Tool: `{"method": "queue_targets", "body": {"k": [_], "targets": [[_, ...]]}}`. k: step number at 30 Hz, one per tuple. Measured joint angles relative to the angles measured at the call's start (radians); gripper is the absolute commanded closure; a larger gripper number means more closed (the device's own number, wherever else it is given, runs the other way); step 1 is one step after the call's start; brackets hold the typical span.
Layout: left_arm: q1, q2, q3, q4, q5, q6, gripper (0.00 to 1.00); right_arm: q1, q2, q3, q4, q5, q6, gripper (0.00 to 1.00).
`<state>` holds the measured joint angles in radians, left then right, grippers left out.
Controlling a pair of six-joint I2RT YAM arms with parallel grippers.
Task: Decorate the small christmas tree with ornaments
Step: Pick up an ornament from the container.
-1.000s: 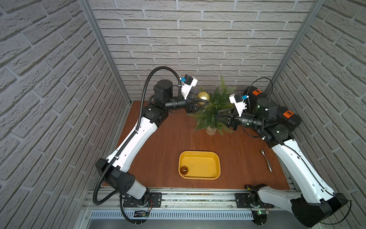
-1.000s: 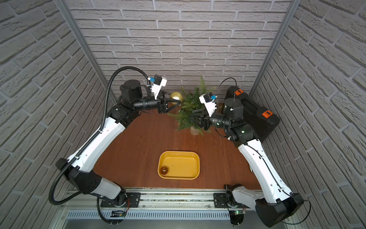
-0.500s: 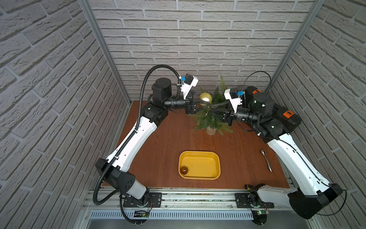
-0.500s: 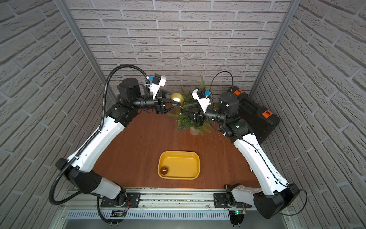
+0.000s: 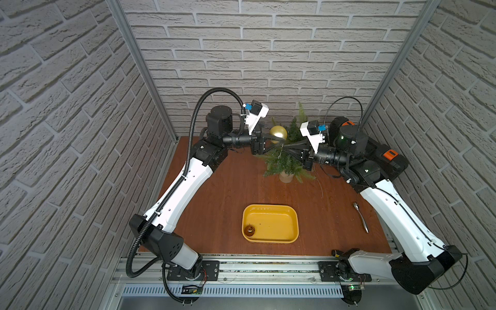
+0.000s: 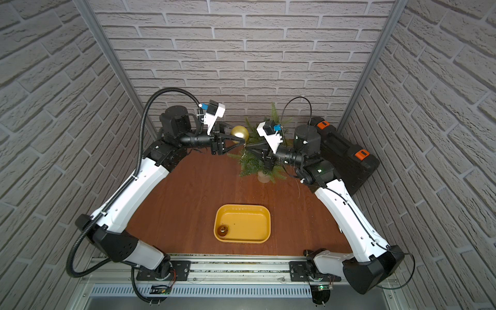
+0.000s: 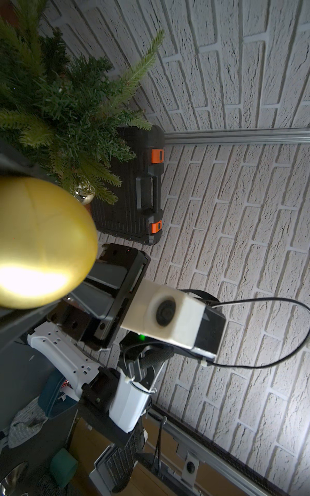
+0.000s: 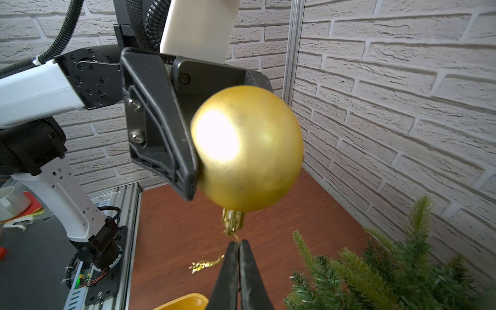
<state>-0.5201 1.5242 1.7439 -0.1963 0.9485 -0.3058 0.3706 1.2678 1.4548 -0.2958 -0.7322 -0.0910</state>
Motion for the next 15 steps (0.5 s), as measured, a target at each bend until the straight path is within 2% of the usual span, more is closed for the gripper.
{"method": "queue_targets", "body": {"k": [9,15], "targets": [[0.012,0.003,0.000,-0.009,-0.032,0.011,0.68,0.000,-0.006,0.006,-0.086,0.081,-0.043,0.94],[0.013,0.052,0.005,0.001,-0.050,0.016,0.66,0.000,-0.006,0.038,-0.149,0.156,-0.055,0.94]]}}
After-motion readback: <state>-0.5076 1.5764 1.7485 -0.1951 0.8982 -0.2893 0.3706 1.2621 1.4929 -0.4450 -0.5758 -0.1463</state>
